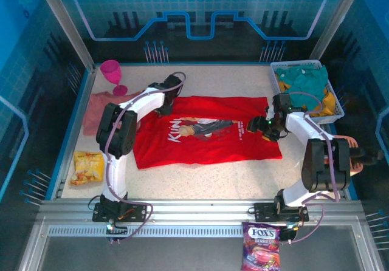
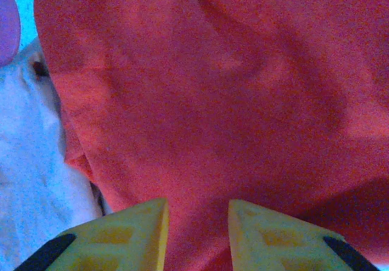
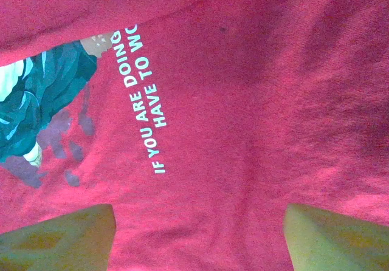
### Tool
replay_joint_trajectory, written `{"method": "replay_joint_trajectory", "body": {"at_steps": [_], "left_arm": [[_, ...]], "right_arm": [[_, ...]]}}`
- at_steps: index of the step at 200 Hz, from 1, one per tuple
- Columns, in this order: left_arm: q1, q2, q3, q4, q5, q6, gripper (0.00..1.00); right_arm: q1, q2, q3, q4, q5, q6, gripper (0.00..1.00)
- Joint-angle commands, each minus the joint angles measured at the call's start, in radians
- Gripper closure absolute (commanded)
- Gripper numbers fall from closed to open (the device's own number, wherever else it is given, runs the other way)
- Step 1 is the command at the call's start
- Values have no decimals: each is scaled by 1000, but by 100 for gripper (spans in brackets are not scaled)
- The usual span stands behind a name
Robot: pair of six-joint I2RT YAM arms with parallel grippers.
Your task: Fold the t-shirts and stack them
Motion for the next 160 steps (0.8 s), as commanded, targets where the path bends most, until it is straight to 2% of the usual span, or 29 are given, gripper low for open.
{"method": "replay_joint_trajectory", "body": {"at_steps": [1,34,78,108,114,132,160], "left_arm": [[11,42,33,-14,-29,40,67],[14,33,65,-60,-26,25,66],[-33,-123,8,-96,28,-40,65],[-72,-156,-49,-138,130,-110,68],[-79,-160,-68,-131,163,-123,71],[-84,-166,-132,-87,242,-160,73],[-85,-129,-160,-55,282,-170,78]], "right_arm": [[6,10,-7,1,-27,-8,26],[6,2,-2,-9,-25,-13,26],[8,-2,-6,-5,-34,-8,26],[9,-1,-9,-5,-30,-9,26],[8,0,-10,-5,-30,-8,27],[10,3,-11,-2,-32,-8,26],[10,6,-12,-2,-35,-11,26]]}}
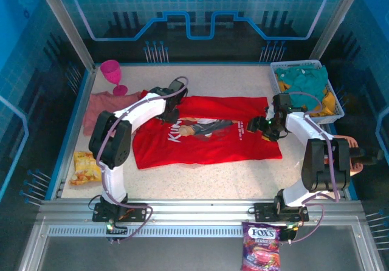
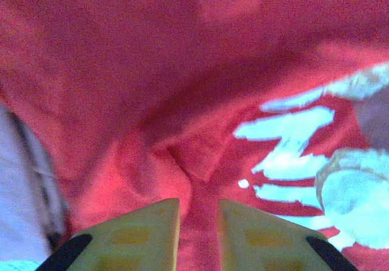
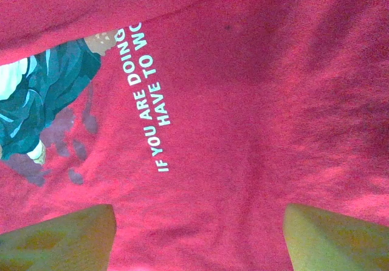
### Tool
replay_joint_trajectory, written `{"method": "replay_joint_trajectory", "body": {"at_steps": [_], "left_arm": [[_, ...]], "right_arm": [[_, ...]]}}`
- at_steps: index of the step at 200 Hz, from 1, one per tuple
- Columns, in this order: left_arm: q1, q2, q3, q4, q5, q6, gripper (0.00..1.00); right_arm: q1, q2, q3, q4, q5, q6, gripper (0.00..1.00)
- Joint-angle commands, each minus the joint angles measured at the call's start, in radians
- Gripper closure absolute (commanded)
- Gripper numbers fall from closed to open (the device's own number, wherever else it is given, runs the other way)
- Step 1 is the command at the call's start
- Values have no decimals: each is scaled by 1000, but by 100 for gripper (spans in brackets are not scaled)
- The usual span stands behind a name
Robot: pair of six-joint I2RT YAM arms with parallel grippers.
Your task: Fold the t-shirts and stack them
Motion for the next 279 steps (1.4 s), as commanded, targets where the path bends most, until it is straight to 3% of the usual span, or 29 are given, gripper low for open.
{"method": "replay_joint_trajectory", "body": {"at_steps": [1,122,258,279], "left_arm": [[4,32,-27,21,86,-41,78],[7,134,24,71,-54,14,70],[18,152,15,94,-92,26,71],[19,159,22,89,-86,28,75]], "right_arm": [[10,5,-11,-2,-26,-10,26],[9,-3,-19,-5,-23,-14,26],[9,1,-20,-5,-30,-17,27],[10,2,-19,-4,-29,-17,27]]}}
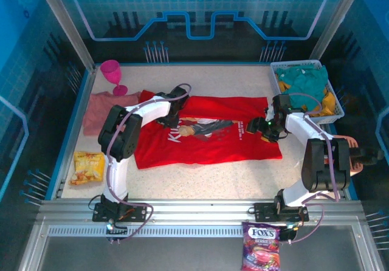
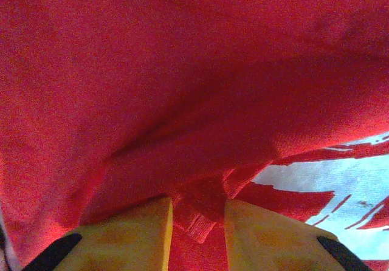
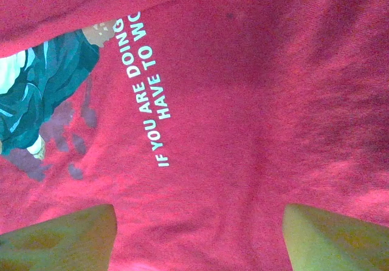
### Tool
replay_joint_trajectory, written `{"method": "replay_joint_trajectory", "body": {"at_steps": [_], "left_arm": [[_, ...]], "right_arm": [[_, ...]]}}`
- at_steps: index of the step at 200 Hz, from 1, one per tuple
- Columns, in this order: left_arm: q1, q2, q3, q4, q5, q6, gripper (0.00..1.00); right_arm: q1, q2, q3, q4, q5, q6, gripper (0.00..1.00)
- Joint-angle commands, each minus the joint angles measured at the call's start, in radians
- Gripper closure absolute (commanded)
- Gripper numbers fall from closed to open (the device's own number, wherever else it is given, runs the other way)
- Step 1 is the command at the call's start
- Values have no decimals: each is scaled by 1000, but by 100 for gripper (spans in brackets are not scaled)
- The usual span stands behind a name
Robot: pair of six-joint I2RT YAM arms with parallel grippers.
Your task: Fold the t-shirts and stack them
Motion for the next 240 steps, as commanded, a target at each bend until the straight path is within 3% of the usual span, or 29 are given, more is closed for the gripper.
{"method": "replay_joint_trajectory", "body": {"at_steps": [1,114,154,203,240], "left_arm": [[9,31,29,2,-19,21,75],[8,4,25,-1,6,-10,100],[8,-18,25,-35,52,-43,100],[1,-89,14,-89,184,-133,100],[-9,-114,-2,-116,149,-167,100]], "right_arm": [[9,3,-7,-5,-15,-17,27],[9,6,5,-9,-15,-16,28],[10,9,7,-13,-15,-15,28],[10,9,6,-9,-17,-14,29],[9,9,3,-5,-22,-14,29]]}}
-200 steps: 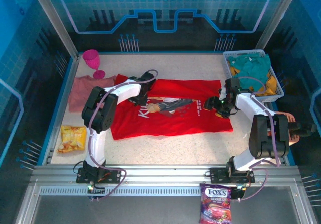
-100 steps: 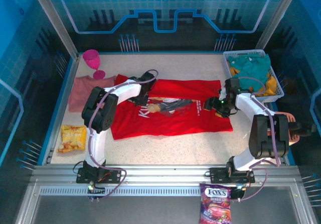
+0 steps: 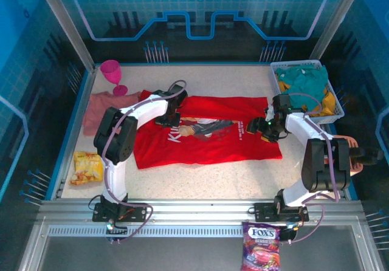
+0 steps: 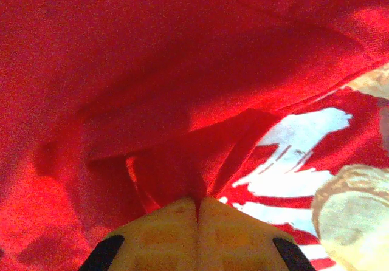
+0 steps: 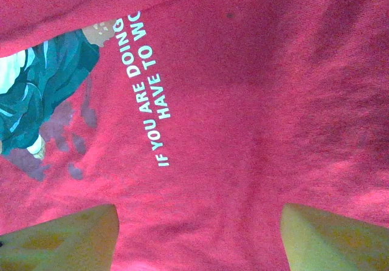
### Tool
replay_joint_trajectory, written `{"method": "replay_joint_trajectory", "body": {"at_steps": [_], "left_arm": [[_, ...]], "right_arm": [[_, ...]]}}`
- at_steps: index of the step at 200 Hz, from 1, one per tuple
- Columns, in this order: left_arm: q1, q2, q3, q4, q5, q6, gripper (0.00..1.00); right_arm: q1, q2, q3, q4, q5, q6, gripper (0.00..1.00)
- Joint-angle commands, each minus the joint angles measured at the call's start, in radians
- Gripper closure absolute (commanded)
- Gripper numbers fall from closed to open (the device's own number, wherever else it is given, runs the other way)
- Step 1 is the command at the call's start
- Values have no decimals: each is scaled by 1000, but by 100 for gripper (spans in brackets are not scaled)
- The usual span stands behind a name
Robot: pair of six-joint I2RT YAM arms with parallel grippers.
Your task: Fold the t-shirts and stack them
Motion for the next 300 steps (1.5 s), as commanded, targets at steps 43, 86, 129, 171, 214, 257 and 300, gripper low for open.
{"method": "replay_joint_trajectory", "body": {"at_steps": [43,86,129,171,214,257,300], "left_arm": [[-8,-42,30,-82,3,-45,100],[-23,-61,60,-138,136,-104,100],[-57,-60,59,-165,195,-172,100],[-79,-47,52,-166,205,-224,100],[-80,-26,71,-175,168,-229,60],[-40,-127,48,-201,201,-168,34],[117,-303,-189,-59,263,-191,45]], "right_arm": [[10,7,4,-8,-21,-17,30],[9,6,1,-8,-21,-14,30],[10,12,4,-5,-22,-14,30],[11,12,3,-4,-23,-15,30],[11,13,1,0,-29,-15,30],[11,16,1,11,-38,-12,30],[17,27,9,22,-45,-5,30]]}}
